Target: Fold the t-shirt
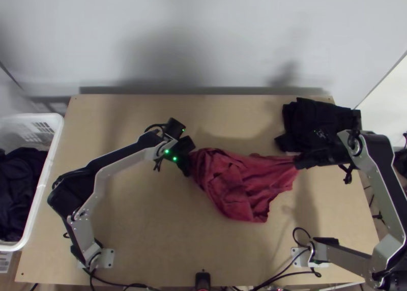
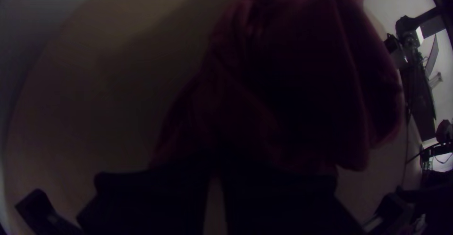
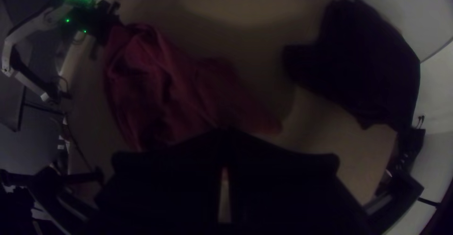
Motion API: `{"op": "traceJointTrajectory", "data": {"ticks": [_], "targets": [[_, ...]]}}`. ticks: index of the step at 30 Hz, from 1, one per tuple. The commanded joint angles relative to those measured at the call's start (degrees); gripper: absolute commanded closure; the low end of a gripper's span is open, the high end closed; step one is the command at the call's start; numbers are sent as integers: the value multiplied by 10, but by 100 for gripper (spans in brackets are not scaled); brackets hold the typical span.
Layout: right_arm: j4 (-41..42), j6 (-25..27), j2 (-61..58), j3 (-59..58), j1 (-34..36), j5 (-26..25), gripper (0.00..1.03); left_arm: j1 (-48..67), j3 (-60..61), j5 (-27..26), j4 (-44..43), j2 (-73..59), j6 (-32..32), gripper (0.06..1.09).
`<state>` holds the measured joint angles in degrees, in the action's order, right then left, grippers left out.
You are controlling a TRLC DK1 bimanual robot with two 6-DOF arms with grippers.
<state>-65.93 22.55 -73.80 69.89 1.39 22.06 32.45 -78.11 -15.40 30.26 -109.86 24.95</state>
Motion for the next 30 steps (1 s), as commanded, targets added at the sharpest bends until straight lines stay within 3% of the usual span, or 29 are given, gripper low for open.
{"op": "traceJointTrajectory", "data": {"ticks": [1,10,21,30], "targets": [[1,-1,2,9,14,-1,100,-34,-6,-21,61,13,7,104],[5,-18,6,16,11,15,100,-175,-35,-46,194,224,24,104],[12,-69,11,62,-17,54,100,-259,-206,-63,305,299,32,104],[9,-67,24,7,-80,59,100,-253,-29,-63,332,338,119,104]]}}
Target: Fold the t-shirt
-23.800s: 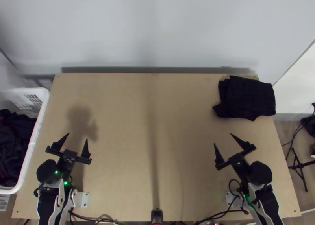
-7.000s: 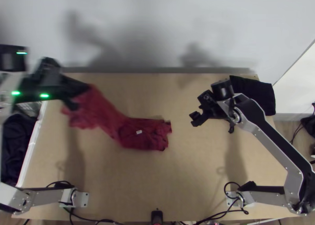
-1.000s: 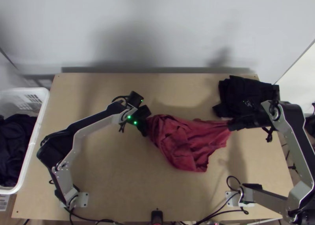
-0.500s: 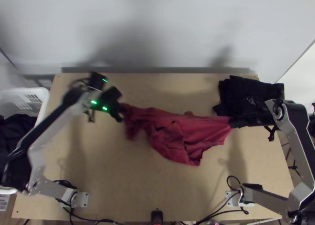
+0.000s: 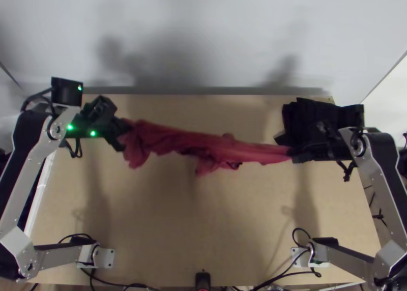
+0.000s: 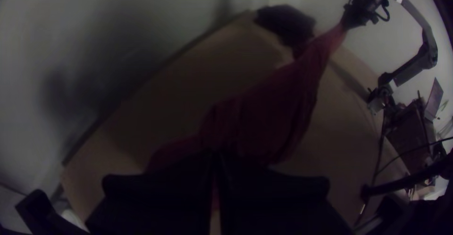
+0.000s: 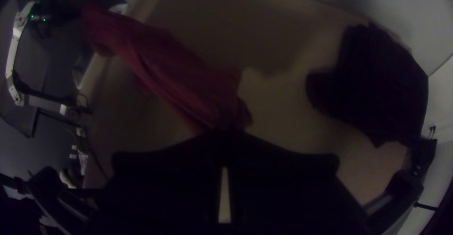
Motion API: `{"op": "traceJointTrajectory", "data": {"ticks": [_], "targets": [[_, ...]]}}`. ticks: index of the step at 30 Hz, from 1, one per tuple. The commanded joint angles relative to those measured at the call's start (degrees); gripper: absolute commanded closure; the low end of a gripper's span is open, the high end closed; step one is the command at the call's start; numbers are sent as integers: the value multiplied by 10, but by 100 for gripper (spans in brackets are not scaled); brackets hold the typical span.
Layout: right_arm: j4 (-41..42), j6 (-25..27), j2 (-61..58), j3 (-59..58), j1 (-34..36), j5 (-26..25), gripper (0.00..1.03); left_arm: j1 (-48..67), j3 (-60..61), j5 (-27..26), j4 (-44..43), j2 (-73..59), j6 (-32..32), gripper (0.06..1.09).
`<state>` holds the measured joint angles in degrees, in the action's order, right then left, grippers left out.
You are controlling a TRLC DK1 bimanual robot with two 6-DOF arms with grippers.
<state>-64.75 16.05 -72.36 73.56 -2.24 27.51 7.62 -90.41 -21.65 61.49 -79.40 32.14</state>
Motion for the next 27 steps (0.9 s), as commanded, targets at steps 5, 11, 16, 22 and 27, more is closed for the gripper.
{"op": "traceJointTrajectory", "data": {"ticks": [5,11,16,22,27], "targets": [[-9,4,23,-88,-63,4,100,26,191,-1,59,38,86,104],[27,9,22,-116,-38,-6,100,16,263,0,-52,0,76,104],[49,3,4,-100,-24,-6,100,-39,204,6,-72,-94,93,104],[67,-4,-3,-84,-10,-11,100,-77,136,8,-77,-149,100,102],[81,-29,-9,-78,-32,-10,100,-41,139,7,-110,-148,71,42]]}}
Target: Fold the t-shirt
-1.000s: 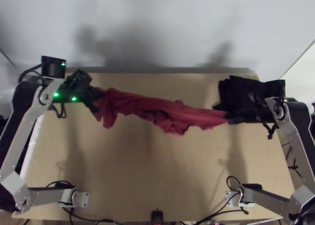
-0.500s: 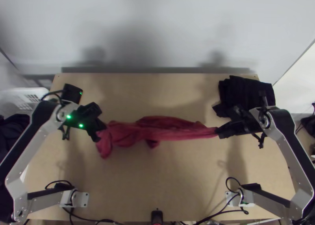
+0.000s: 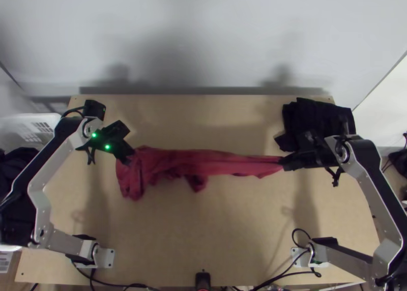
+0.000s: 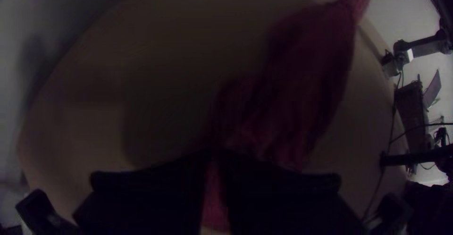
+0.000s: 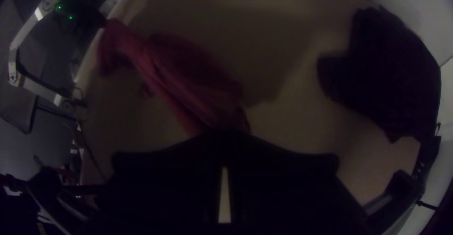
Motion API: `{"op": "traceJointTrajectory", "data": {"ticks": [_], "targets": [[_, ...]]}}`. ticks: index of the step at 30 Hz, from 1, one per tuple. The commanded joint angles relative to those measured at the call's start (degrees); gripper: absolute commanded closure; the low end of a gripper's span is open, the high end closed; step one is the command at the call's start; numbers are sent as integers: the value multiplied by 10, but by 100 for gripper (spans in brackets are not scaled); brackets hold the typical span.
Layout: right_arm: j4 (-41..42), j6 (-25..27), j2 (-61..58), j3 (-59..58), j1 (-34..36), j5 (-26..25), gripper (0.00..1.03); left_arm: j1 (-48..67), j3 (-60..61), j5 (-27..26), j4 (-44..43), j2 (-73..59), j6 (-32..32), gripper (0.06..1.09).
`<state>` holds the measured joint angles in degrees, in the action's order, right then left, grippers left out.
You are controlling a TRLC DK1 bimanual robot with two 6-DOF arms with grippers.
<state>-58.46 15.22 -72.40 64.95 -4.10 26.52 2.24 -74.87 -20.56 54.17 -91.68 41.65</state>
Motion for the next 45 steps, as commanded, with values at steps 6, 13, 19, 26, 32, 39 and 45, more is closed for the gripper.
{"op": "traceJointTrajectory", "data": {"ticks": [6,13,19,26,32,39,45], "targets": [[29,-35,-20,11,-50,0,100,36,-32,10,-130,-40,-70,10],[29,-31,-16,7,-47,-1,100,67,-35,25,-17,36,-36,11],[29,-26,-15,8,-33,-1,100,182,78,104,83,191,24,11],[29,-26,-15,0,-34,-1,100,317,227,196,99,277,5,11],[29,-27,-10,0,-35,0,100,345,264,250,31,252,-71,11],[29,-27,-5,3,-37,0,100,347,281,269,-27,209,-111,14],[29,-29,2,1,-38,0,100,344,312,300,-93,185,-146,14]]}}
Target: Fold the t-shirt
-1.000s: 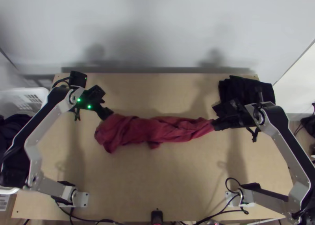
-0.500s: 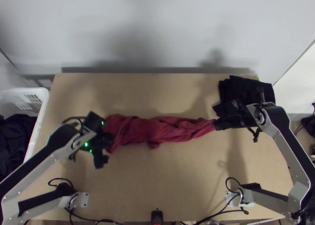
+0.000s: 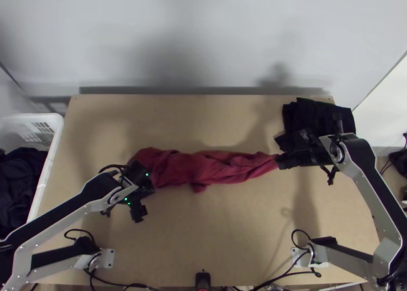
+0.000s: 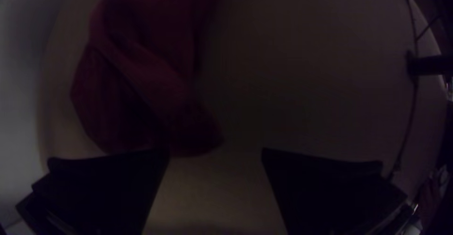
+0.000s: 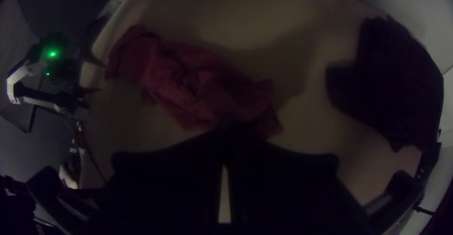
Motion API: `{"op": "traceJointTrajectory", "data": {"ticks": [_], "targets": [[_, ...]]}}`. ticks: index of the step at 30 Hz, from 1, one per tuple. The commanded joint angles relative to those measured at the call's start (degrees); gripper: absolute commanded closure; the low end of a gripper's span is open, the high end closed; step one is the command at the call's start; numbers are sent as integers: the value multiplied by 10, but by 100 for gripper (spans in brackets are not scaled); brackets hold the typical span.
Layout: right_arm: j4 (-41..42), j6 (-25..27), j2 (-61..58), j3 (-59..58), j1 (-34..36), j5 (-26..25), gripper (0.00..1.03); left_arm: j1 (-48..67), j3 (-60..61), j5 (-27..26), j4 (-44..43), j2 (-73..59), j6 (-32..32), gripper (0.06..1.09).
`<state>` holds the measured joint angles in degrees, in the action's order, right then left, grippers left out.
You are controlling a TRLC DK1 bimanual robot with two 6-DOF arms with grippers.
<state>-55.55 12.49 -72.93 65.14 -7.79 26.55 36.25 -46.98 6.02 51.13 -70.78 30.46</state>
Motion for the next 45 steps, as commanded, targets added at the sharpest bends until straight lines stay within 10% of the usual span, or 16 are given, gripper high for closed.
{"op": "traceJointTrajectory", "data": {"ticks": [1,13,27,45], "targets": [[0,-2,9,-1,-1,0,100,1,35,36,-67,-25,-36,14],[0,-10,24,-9,-12,0,100,-34,46,35,-169,-40,-92,104],[-10,-19,59,30,-4,1,100,-366,-196,-196,44,90,-39,105],[-5,-56,121,125,31,3,100,-572,-433,-290,103,101,-48,105]]}}
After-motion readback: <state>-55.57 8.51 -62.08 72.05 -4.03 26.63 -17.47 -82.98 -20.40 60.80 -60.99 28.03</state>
